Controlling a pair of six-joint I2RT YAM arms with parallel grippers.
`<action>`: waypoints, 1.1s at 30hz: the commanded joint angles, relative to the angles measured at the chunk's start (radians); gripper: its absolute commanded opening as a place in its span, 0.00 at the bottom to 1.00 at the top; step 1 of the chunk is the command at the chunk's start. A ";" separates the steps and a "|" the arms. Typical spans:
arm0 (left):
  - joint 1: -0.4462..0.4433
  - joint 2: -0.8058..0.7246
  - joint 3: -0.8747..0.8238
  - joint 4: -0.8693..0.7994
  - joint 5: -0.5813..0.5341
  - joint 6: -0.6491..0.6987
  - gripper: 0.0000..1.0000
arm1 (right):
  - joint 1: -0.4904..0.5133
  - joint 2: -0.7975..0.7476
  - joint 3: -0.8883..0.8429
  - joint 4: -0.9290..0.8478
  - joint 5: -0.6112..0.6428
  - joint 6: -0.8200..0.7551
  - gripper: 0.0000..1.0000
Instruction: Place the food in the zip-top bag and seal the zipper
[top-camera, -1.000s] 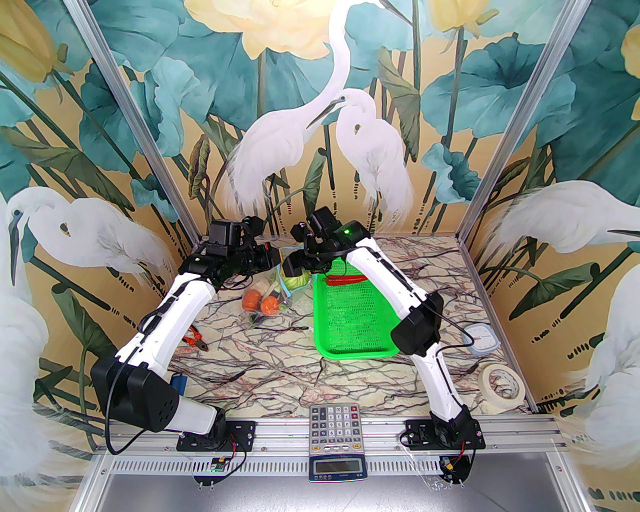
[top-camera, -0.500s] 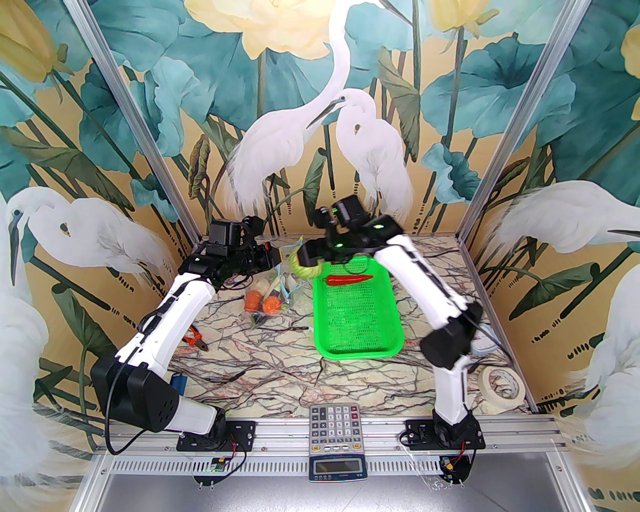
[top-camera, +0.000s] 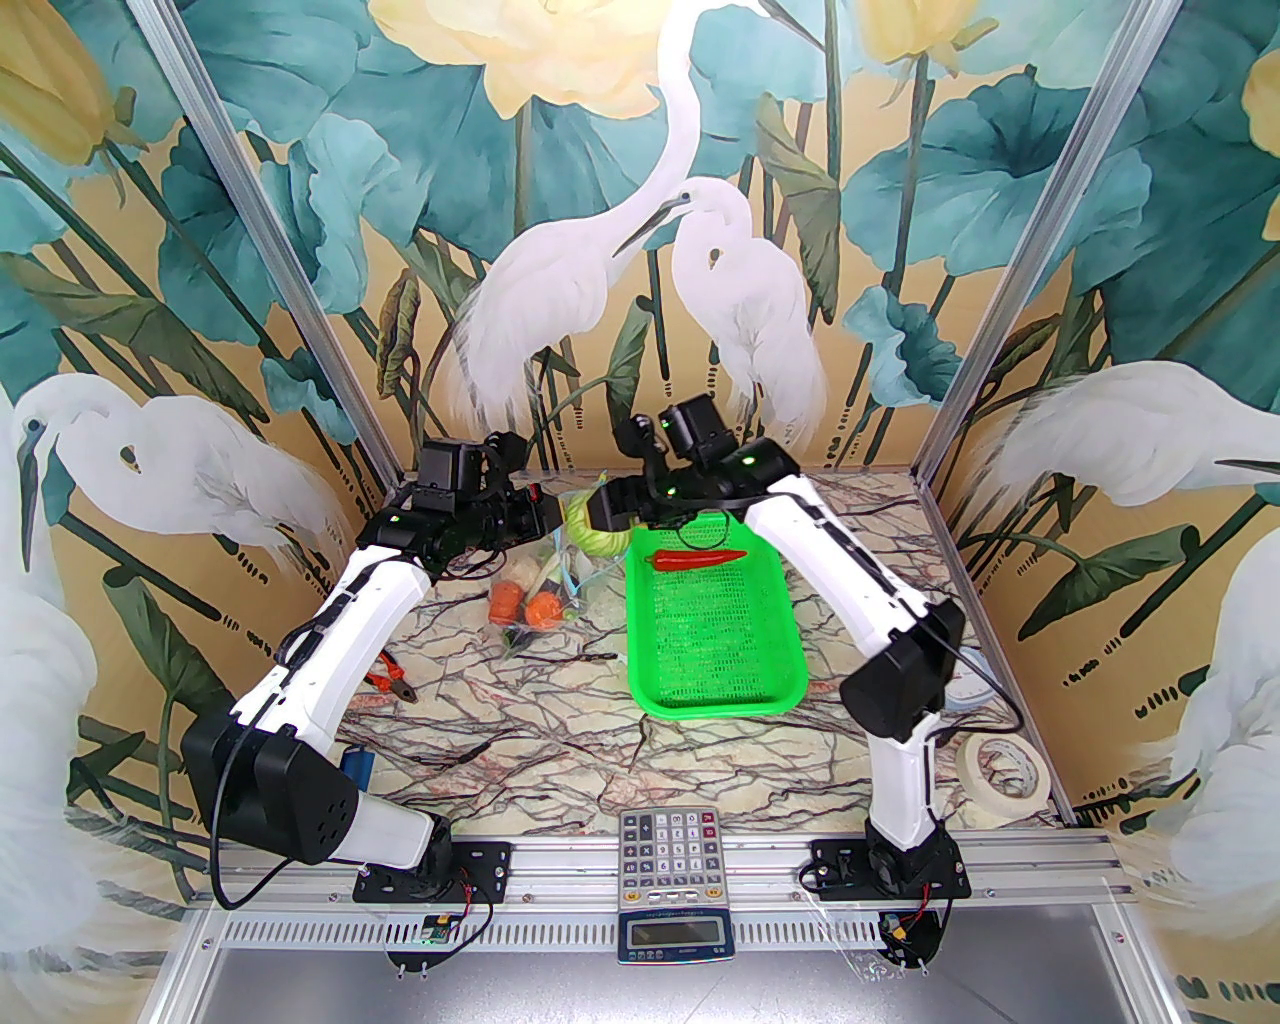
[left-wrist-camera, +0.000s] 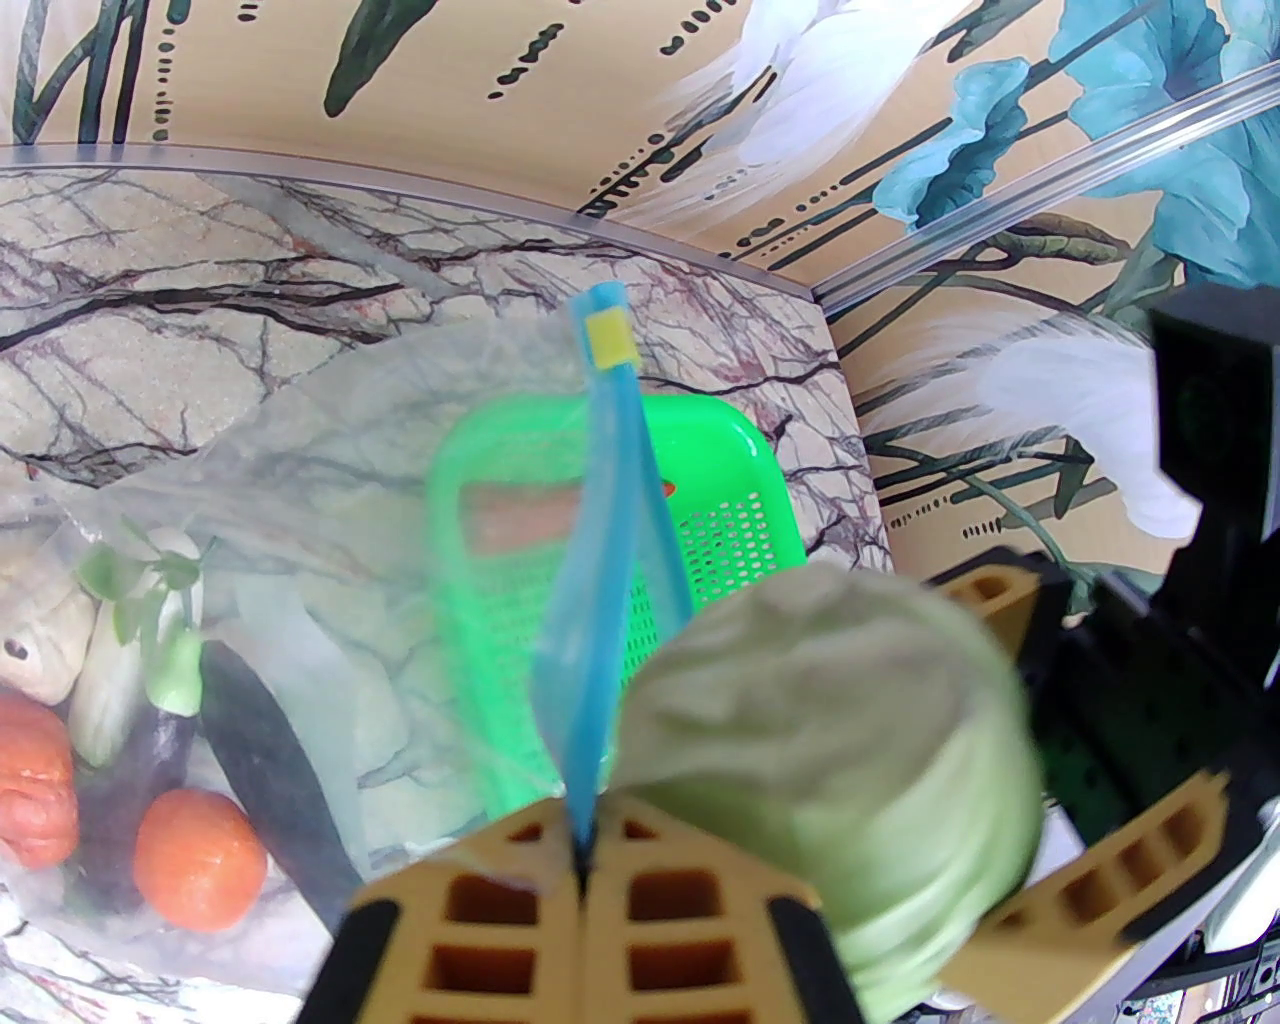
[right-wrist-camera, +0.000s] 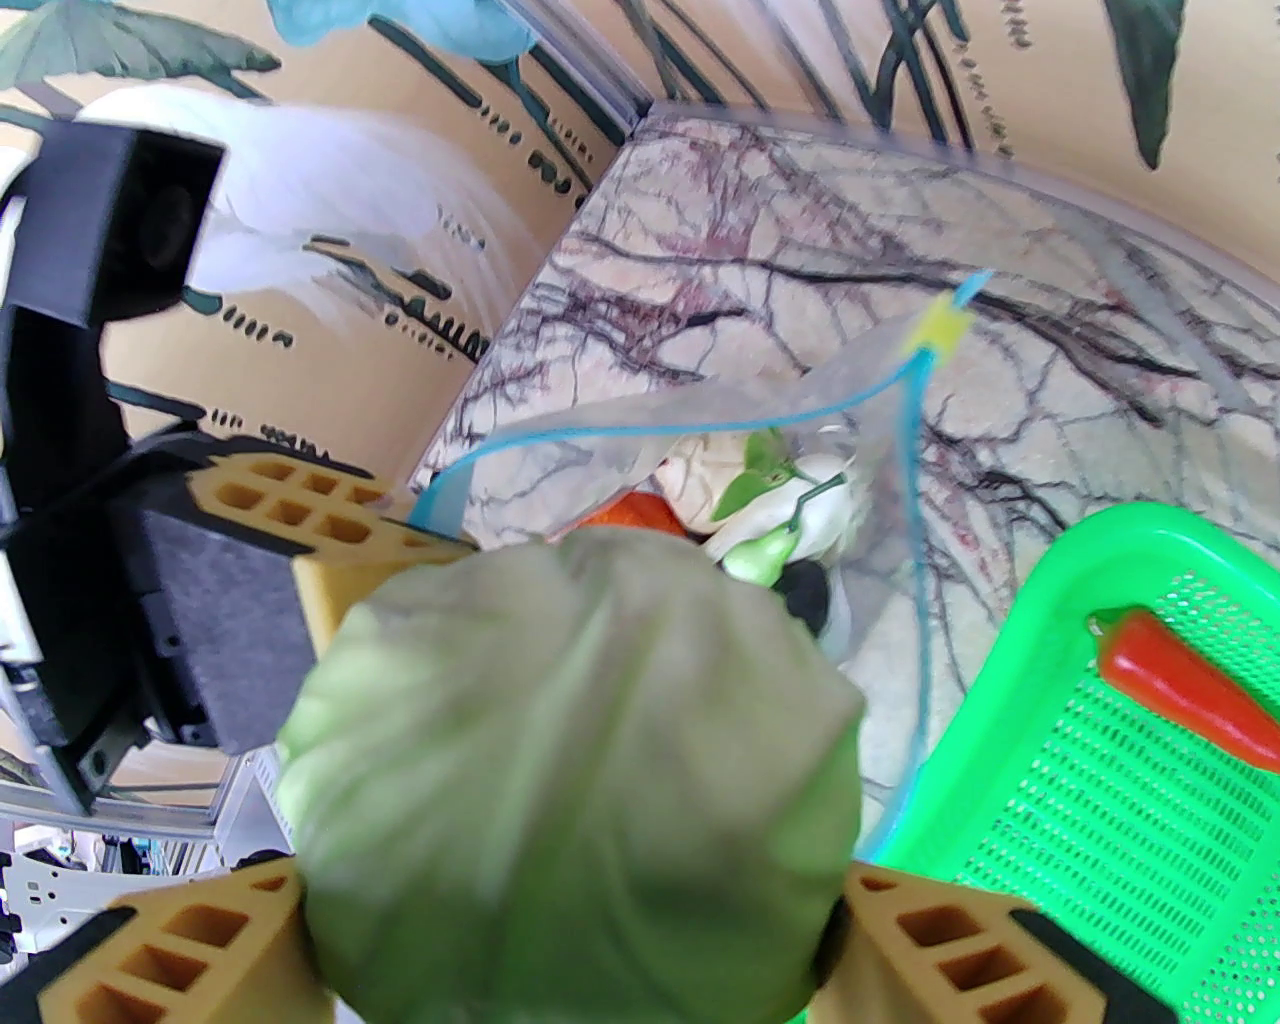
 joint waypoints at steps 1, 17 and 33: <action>-0.006 -0.029 0.014 0.037 0.026 -0.015 0.00 | 0.025 0.061 0.049 -0.060 0.031 -0.025 0.78; -0.004 -0.015 0.033 0.039 0.037 -0.017 0.02 | 0.071 0.186 0.236 -0.167 0.061 -0.083 1.00; 0.006 -0.018 0.030 0.017 0.037 0.001 0.01 | -0.020 -0.072 -0.013 -0.058 0.247 -0.067 0.90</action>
